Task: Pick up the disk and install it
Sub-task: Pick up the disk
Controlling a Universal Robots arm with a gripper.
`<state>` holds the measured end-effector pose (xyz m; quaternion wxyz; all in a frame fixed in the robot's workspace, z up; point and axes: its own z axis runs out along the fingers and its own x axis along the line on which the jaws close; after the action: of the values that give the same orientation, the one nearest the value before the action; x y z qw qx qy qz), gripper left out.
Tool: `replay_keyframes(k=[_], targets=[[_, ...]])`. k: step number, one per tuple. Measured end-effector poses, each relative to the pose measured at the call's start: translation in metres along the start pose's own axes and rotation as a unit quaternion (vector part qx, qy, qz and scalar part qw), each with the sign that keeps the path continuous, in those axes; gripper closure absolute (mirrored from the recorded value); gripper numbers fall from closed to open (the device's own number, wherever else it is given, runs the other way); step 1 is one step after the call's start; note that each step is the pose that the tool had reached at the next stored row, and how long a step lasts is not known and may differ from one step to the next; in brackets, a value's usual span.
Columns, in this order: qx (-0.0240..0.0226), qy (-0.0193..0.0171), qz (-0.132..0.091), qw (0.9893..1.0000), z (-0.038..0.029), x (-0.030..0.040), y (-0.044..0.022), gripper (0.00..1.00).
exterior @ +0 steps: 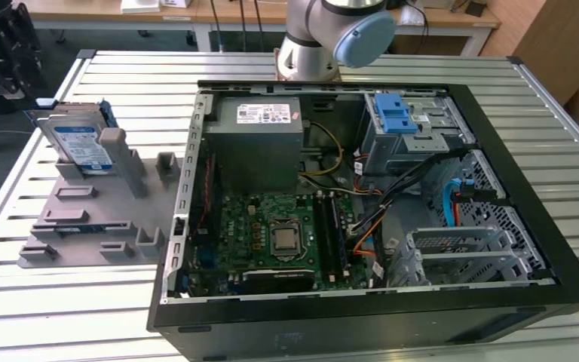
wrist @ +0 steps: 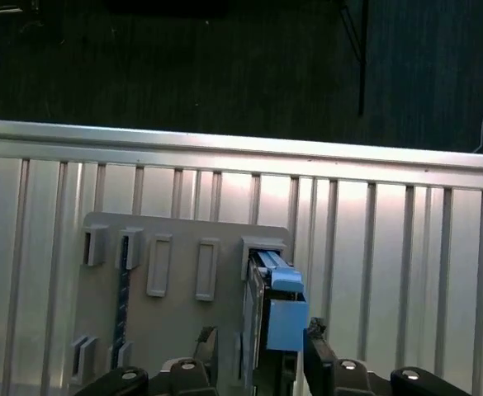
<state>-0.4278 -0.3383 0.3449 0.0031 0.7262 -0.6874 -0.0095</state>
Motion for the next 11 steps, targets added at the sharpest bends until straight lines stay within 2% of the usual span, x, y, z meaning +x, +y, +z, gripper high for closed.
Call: replay_keyframes(k=[1,7,11], targets=[[0.0001,0.0000,0.000,1.0000,0.0013,-0.0019,-0.0001,0.47],[0.0004,-0.0001,0.004,1.0000,0.0113,-0.0038,0.0019,0.47],[0.0004,-0.0002,0.015,0.9999,0.0151,-0.0068,0.0017,0.47]])
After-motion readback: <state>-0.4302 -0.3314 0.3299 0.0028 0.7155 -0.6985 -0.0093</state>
